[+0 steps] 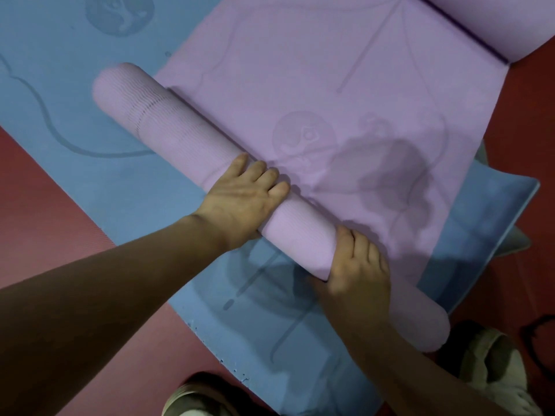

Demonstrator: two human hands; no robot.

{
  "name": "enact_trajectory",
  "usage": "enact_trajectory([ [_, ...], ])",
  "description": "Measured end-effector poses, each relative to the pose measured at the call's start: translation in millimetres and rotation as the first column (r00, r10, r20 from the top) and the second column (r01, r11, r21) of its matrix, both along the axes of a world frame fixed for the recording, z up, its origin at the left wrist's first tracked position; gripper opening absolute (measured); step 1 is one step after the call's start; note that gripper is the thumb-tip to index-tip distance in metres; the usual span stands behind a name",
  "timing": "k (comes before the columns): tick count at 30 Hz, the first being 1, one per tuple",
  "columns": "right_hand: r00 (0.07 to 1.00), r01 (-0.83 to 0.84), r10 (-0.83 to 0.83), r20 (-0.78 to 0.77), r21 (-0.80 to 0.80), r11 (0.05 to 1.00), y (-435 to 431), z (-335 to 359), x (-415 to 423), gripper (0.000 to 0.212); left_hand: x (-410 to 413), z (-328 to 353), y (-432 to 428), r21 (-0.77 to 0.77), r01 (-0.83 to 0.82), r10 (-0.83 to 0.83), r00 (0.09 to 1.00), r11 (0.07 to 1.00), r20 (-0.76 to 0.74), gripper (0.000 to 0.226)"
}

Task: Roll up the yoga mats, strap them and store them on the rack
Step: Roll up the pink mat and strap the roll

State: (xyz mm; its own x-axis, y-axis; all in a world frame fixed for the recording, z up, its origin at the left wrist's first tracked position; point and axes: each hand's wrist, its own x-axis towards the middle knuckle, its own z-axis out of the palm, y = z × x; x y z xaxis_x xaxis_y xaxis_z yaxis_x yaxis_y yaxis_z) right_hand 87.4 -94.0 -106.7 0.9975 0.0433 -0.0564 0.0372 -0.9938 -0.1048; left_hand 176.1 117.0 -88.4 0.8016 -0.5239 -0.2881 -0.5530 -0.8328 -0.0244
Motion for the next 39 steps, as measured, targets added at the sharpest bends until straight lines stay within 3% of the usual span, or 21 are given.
enact_trajectory([
  [5, 0.999, -0.047, 0.046, 0.021, 0.066, 0.997, -3, 5, -1, 0.074, 1, -7, 8, -0.137, 0.012, 0.006, 0.992, 0.991, 0.129, 0.096],
  [10, 0.987, -0.142, 0.149, -0.053, 0.118, 0.983, -14, 14, -31, 0.070, -41, -3, 10, -0.216, -0.040, 0.065, 0.992, 0.976, 0.112, 0.073],
  [14, 0.972, -0.235, 0.233, 0.035, 0.074, 0.969, -22, 7, -71, 0.056, -91, -3, 6, -0.209, -0.074, 0.089, 0.994, 0.975, 0.064, 0.062],
  [16, 0.970, -0.241, 0.238, 0.052, 0.078, 0.967, -25, 4, -77, 0.059, -100, -5, 2, -0.195, -0.108, 0.122, 0.991, 0.975, 0.060, 0.055],
  [18, 0.963, -0.267, 0.268, 0.015, 0.145, 0.953, -27, 5, -71, 0.066, -98, -4, 2, -0.201, -0.136, 0.151, 0.987, 0.970, 0.060, 0.058],
  [21, 0.950, -0.204, 0.250, -0.188, 0.234, 0.950, -27, 17, -50, 0.080, -90, -1, 9, -0.239, -0.132, 0.143, 0.989, 0.962, 0.032, 0.070],
  [24, 0.930, -0.154, 0.223, -0.293, 0.239, 0.959, -29, 24, -34, 0.081, -81, 1, 10, -0.251, -0.098, 0.107, 0.994, 0.963, 0.025, 0.084],
  [31, 0.915, -0.231, 0.289, -0.281, 0.223, 0.947, -44, 23, -17, 0.079, -71, 0, 13, -0.241, -0.104, 0.108, 0.994, 0.965, 0.005, 0.084],
  [36, 0.910, -0.248, 0.301, -0.285, 0.206, 0.946, -47, 26, -8, 0.093, -60, 9, 11, -0.238, -0.154, 0.153, 0.988, 0.959, -0.026, 0.080],
  [39, 0.914, -0.234, 0.302, -0.271, 0.254, 0.938, -52, 29, 0, 0.086, -53, 11, 7, -0.250, -0.160, 0.160, 0.987, 0.955, -0.020, 0.077],
])
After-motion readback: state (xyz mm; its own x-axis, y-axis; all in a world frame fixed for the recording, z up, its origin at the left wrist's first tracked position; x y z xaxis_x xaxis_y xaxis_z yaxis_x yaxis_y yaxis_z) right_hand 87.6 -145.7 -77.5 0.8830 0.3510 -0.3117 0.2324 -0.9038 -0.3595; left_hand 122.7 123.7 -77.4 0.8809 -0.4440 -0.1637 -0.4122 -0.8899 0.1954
